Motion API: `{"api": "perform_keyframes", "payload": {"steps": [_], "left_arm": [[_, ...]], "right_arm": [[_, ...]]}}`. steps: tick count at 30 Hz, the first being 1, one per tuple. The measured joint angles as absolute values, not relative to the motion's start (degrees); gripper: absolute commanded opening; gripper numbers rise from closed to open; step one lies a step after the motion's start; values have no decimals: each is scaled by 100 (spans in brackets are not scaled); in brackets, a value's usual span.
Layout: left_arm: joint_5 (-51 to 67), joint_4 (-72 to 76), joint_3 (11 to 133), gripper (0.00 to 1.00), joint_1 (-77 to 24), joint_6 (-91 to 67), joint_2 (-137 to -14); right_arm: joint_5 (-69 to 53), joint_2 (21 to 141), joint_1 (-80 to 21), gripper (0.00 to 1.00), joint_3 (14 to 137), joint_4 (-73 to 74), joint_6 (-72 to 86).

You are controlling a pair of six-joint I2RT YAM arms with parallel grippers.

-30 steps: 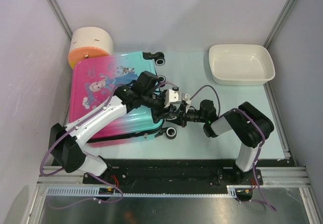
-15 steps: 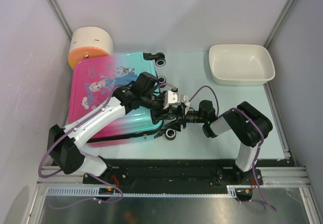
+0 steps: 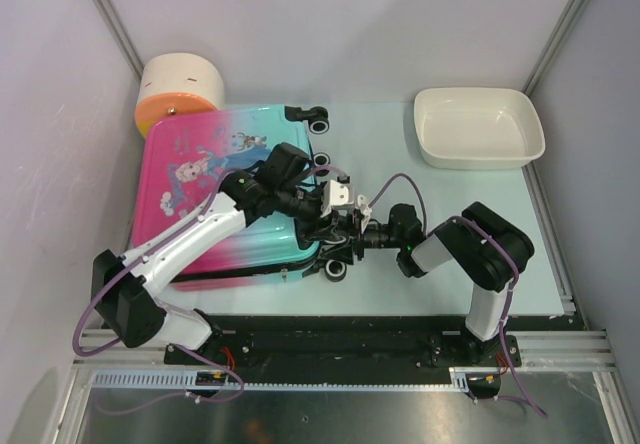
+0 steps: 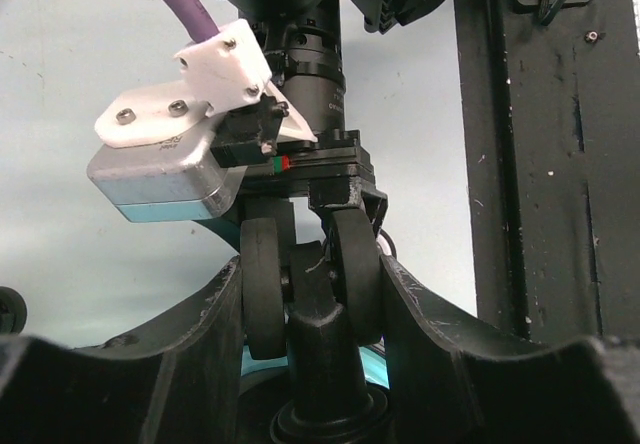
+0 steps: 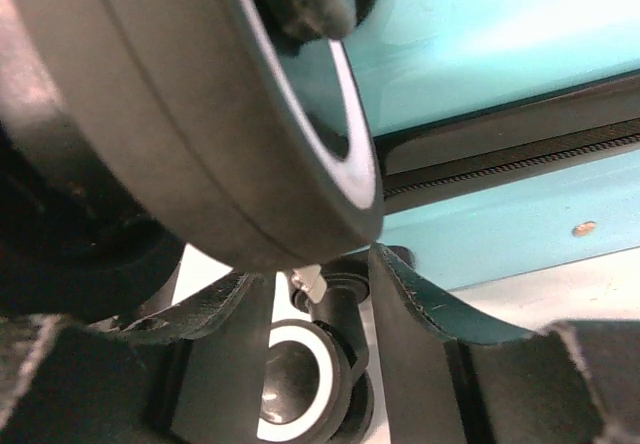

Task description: Open, take out, and arrange the luggage

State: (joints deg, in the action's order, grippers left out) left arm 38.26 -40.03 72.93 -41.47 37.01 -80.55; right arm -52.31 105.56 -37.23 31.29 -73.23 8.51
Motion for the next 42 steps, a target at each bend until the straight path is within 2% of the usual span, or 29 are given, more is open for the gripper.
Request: {"api": "perform_keyframes", "payload": {"steps": [3,5,6,7,9,16,23,33,34,36,37,38,39,41,42], "left_arm": [[3900,-4062,7323,0,-4104,3675,-8055],[3933,-4088,7334,0,-4086,3651,-8055],[3942,-4106,7336,0,-4082,3647,-8055],[3944,-4112,7336,0,-4077,3645,-8055],[3953,-4134,7338,0,-4073,3638,-8055],[4014,-4150,7345,0,-4058,3621,-8055],[4056,-3983,7166,0,-4051,3706,-7918],[4062,-3787,6987,2,-4075,3752,-7804],[4053,-3767,6967,8,-4082,3754,-7793],[4010,-3739,6941,30,-4099,3750,-7771],[3977,-3736,6936,54,-4110,3745,-7767],[3946,-3734,6936,65,-4121,3721,-7767],[3881,-3726,6936,73,-4143,3684,-7767],[3835,-3767,6963,79,-4180,3498,-7765],[3830,-3809,6976,86,-4200,3395,-7758]], "right_arm": [[-5210,10556,-3791,40,3096,-7411,928],[-5135,10556,-3848,32,3061,-7476,956],[-5105,10556,-3870,27,3041,-7491,969],[-5057,10556,-3903,14,3015,-7531,972],[-4954,10554,-3979,0,2952,-7590,985],[-4499,10554,-3975,0,2893,-7607,1208],[-4370,10543,-3494,0,3044,-7546,1400],[-4381,10969,-3140,0,4115,-7008,1450],[-4357,11032,-3138,0,4224,-6954,1446],[-4248,11133,-3138,0,4421,-6810,1426],[-4198,11170,-3138,0,4484,-6753,1409],[-4119,11209,-3138,0,4554,-6711,1389],[-4047,11242,-3138,0,4619,-6678,1361],[-3929,11264,-3135,0,4678,-6611,1319],[-3861,11264,-3135,0,4689,-6571,1302]]}}
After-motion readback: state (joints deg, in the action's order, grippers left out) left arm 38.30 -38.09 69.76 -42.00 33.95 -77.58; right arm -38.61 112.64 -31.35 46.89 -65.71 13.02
